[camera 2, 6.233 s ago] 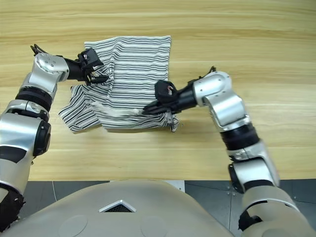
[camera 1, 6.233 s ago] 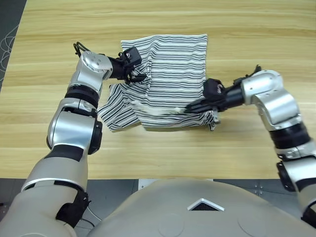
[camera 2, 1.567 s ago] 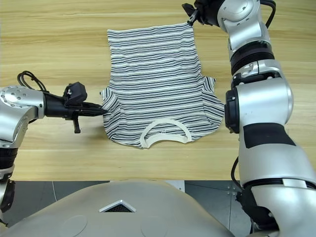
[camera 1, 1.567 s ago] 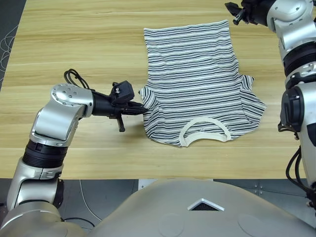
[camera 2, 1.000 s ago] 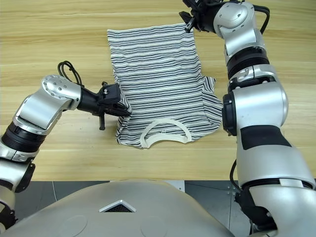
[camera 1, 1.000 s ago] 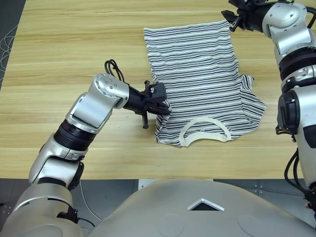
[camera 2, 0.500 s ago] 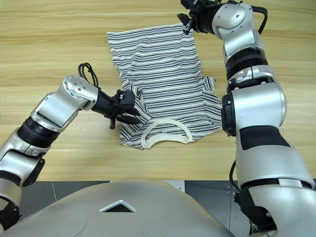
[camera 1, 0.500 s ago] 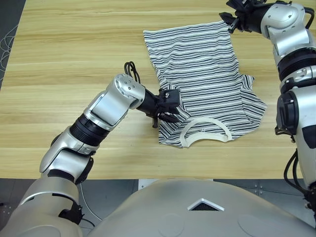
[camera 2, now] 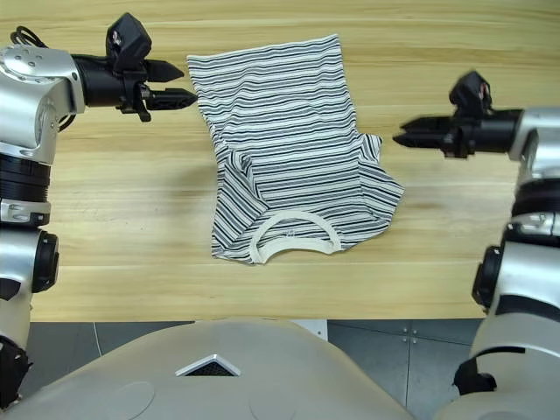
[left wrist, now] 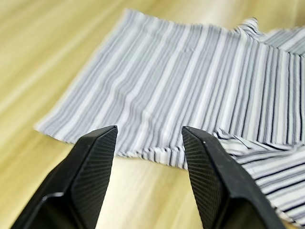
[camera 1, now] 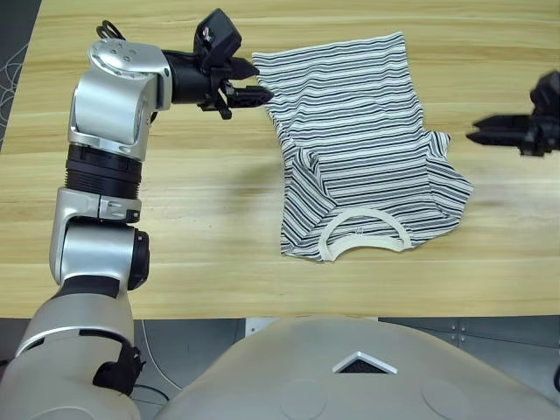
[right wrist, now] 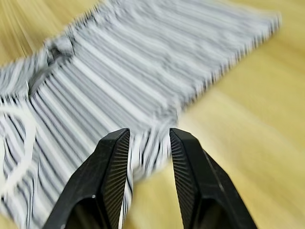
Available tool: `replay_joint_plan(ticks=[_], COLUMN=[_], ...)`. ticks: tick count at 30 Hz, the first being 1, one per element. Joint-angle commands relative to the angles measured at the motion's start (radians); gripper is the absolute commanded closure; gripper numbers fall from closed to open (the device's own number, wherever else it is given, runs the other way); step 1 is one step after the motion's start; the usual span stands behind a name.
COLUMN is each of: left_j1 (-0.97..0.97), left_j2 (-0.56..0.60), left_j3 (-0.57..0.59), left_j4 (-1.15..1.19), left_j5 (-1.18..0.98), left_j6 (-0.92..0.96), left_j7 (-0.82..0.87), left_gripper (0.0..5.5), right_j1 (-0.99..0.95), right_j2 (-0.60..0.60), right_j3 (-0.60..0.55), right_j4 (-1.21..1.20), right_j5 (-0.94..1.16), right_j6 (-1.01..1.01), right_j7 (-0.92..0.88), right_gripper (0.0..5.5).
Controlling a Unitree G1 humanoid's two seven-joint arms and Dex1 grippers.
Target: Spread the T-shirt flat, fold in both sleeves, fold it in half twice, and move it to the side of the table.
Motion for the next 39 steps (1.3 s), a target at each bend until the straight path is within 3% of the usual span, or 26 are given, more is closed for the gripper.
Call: replay_joint_plan(ticks=[1,20,28,34,39], left_j1=[0.012,0.046,0.051,0.047,0.046], left_j2=[0.013,0.020,0.014,0.010,0.013], left_j3=[0.019,0.024,0.020,0.016,0.014], left_j4=[-0.019,-0.065,-0.065,-0.058,-0.064], left_j5=[0.011,0.011,0.013,0.017,0.017], left_j6=[-0.020,-0.010,-0.017,-0.023,-0.023], left_j7=[0.004,0.005,0.007,0.004,-0.001], left_gripper=[2.98,2.98,2.95,2.95,2.95], right_j1=[0.022,0.218,0.205,0.195,0.221], right_j2=[-0.056,0.046,0.041,0.023,-0.017], right_j3=[0.013,0.116,0.127,0.127,0.104], right_j4=[-0.021,-0.089,-0.085,-0.108,-0.323], right_j5=[-0.013,-0.035,-0.041,-0.037,0.006], right_j6=[0.030,0.036,0.045,0.044,0.058], right_j7=[0.011,-0.057,-0.084,-0.078,-0.050], right_gripper=[3.94,3.94,5.37,5.37,5.37])
